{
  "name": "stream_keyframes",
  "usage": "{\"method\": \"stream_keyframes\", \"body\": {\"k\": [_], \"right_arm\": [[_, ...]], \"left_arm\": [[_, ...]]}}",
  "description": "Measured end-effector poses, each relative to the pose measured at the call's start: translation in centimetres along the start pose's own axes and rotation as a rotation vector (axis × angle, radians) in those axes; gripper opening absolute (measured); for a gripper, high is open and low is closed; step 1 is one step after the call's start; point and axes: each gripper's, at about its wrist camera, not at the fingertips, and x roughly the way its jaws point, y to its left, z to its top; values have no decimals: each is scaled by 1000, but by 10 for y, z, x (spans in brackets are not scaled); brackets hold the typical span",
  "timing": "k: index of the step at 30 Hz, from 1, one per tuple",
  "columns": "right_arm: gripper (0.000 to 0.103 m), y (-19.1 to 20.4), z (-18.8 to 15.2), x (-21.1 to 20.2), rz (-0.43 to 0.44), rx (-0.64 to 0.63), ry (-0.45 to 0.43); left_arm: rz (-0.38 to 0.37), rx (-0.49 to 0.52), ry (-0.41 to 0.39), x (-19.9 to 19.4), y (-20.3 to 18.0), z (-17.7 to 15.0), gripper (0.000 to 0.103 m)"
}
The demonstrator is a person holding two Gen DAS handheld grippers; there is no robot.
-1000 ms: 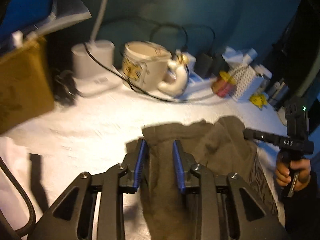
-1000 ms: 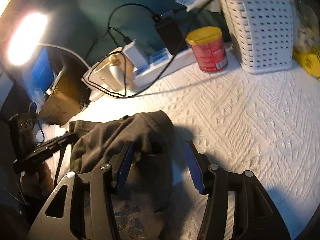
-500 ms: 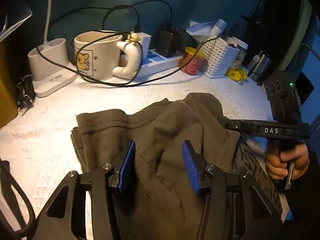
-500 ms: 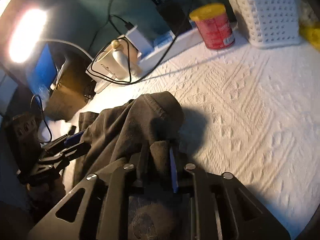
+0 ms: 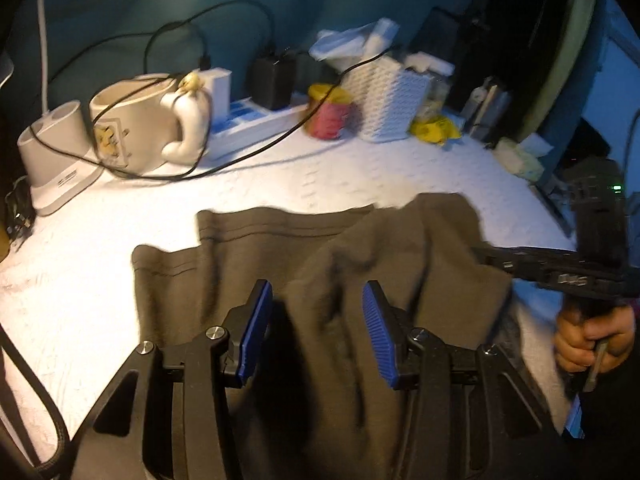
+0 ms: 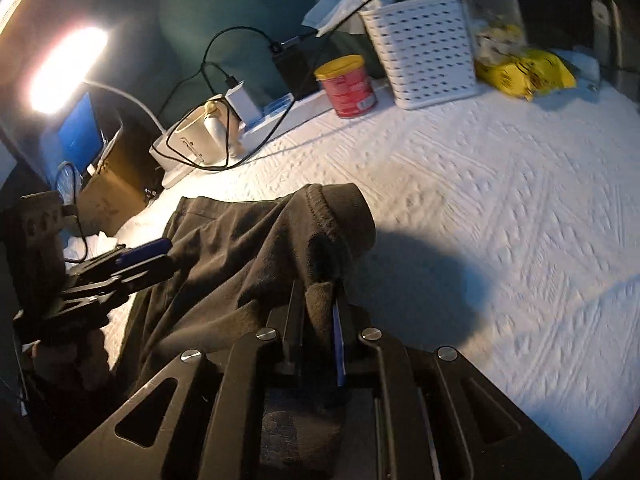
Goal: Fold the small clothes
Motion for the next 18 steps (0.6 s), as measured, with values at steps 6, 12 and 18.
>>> {"method": "stream_keyframes", "body": {"k": [6,12,18], "right_arm": [[23,-7,8,3,-7,45,7],[56,-22,22,16,43,97,13],[18,-30,37,29,169,142,-18]], "left_arm": [[-32,-3,36,6,7,-3,47],[-32,47,20,10,2,-5,10],[-8,37,-87,-26,11,6,4]]}}
